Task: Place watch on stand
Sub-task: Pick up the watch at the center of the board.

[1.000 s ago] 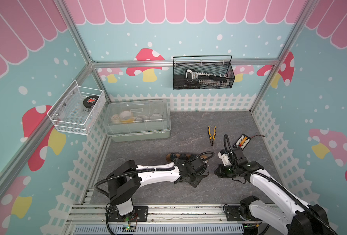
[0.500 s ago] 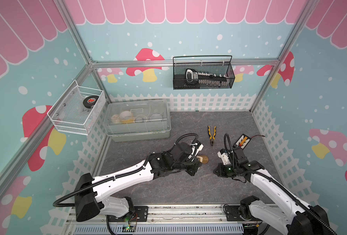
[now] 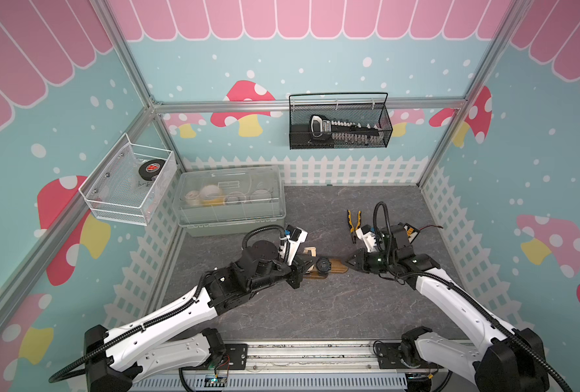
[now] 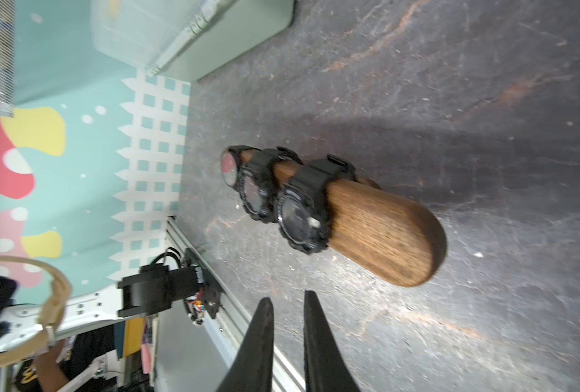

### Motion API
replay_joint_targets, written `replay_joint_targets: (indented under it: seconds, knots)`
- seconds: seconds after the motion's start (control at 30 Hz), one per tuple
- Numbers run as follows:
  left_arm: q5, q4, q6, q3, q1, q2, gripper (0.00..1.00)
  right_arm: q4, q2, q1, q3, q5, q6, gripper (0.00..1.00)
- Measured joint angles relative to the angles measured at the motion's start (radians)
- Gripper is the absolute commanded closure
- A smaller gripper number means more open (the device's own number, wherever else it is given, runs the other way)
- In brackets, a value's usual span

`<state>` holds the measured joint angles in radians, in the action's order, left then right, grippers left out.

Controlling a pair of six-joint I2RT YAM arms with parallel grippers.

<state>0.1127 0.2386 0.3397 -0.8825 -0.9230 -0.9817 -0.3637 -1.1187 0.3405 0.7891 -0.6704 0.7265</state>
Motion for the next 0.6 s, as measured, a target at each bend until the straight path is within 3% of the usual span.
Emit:
replay_joint_targets:
  seconds: [0.27,0.4,0.6]
  knots:
    - [0.093,-0.016,-0.014,0.058,0.095,0.045,1.00,0.129,-0.044,0.092,0.120,-0.089,0.101,0.54]
    - [0.135,-0.019,-0.014,0.072,0.121,0.056,1.00,0.195,-0.056,0.166,0.161,-0.110,0.144,0.53]
    - [0.175,-0.019,-0.014,0.074,0.137,0.067,1.00,0.317,-0.096,0.189,0.169,-0.149,0.237,0.54]
